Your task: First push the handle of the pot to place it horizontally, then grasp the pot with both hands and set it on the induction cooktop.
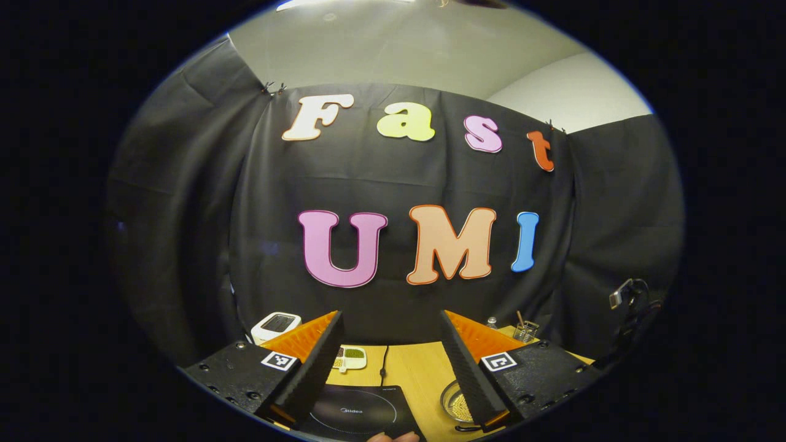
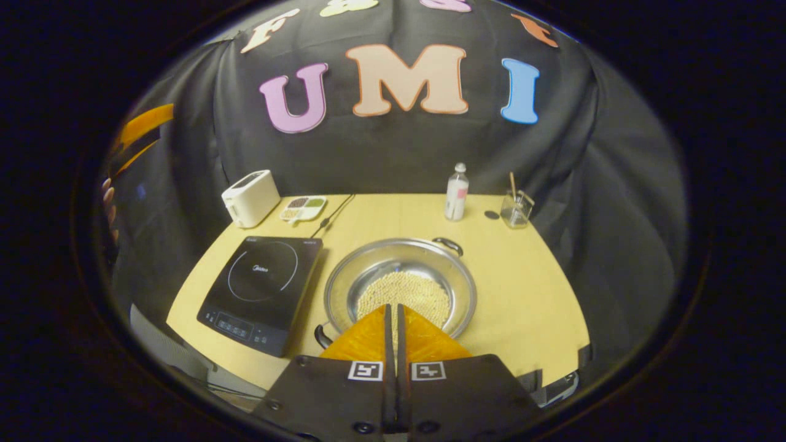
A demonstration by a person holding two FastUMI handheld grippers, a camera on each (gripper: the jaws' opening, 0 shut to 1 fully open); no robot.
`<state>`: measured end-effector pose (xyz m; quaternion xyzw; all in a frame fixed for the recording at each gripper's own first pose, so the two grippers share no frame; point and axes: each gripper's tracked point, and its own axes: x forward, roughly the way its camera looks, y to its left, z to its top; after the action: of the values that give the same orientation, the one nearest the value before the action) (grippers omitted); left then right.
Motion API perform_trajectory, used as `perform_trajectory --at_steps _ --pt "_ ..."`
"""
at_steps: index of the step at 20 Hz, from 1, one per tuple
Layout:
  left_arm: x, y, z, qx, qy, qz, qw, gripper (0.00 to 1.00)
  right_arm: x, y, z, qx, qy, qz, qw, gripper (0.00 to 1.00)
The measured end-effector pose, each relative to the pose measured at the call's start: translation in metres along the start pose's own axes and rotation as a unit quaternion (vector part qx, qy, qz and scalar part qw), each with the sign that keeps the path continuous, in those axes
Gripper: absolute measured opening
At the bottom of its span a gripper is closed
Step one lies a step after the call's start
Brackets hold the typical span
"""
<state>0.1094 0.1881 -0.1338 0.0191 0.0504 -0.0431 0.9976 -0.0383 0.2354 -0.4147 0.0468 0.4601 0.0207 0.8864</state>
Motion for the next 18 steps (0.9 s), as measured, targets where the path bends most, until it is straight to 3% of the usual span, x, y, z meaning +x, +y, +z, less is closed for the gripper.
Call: perform_trajectory --at_steps 9,11,12,14,15,17,18 --pt "-0.005 0.028 -0.021 -0.008 0.015 0.026 1.0 0.93 0.045 0.017 -0.081 0.004 0.1 0.013 0.995 0.03" --pt "-0.006 0.032 -0.023 -0.012 0.019 0.03 0.999 0.89 0.05 0.02 -0.093 0.001 0.114 0.015 0.993 0.03" --pt "-0.006 0.034 -0.024 -0.012 0.021 0.031 0.999 0.93 0.053 0.021 -0.098 -0.002 0.121 0.016 0.993 0.03" --pt "-0.006 0.037 -0.024 -0.01 0.021 0.033 0.999 0.89 0.057 0.027 -0.108 -0.008 0.131 0.02 0.991 0.0" --pt "-0.006 0.038 -0.023 -0.009 0.021 0.033 0.999 0.93 0.058 0.029 -0.112 -0.013 0.136 0.022 0.99 0.03" --pt "-0.005 0.04 -0.024 -0.006 0.021 0.034 0.999 0.93 0.064 0.036 -0.121 -0.022 0.146 0.024 0.989 0.03" --pt "-0.006 0.041 -0.023 -0.006 0.02 0.034 0.999 0.89 0.067 0.04 -0.125 -0.024 0.151 0.026 0.988 0.03"
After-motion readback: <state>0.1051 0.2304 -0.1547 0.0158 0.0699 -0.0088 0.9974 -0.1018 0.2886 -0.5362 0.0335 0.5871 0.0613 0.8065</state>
